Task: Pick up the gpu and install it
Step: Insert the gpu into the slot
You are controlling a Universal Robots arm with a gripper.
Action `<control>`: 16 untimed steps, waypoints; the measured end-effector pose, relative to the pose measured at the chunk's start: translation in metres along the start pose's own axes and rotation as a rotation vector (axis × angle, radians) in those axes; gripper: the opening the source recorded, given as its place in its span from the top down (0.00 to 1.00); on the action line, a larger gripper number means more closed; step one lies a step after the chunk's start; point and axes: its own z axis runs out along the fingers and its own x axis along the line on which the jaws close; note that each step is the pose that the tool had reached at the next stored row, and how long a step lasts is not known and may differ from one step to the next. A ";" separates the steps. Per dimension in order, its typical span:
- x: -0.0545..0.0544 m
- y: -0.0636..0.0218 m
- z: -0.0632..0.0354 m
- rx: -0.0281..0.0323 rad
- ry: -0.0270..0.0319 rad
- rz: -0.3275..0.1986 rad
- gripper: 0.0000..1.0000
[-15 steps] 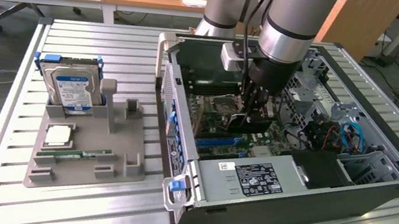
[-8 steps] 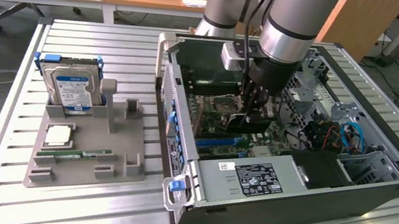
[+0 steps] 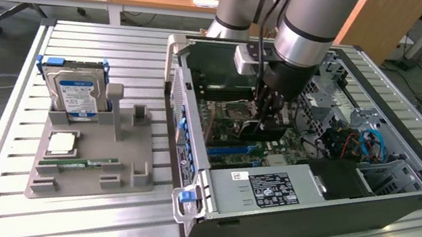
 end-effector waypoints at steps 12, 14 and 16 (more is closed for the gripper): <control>0.002 0.0019 0.0000 -0.0001 0.0001 0.000 0.74; 0.002 0.0019 0.0000 -0.0001 0.0001 0.000 0.74; 0.002 0.0020 0.0013 -0.0001 0.0001 0.000 0.74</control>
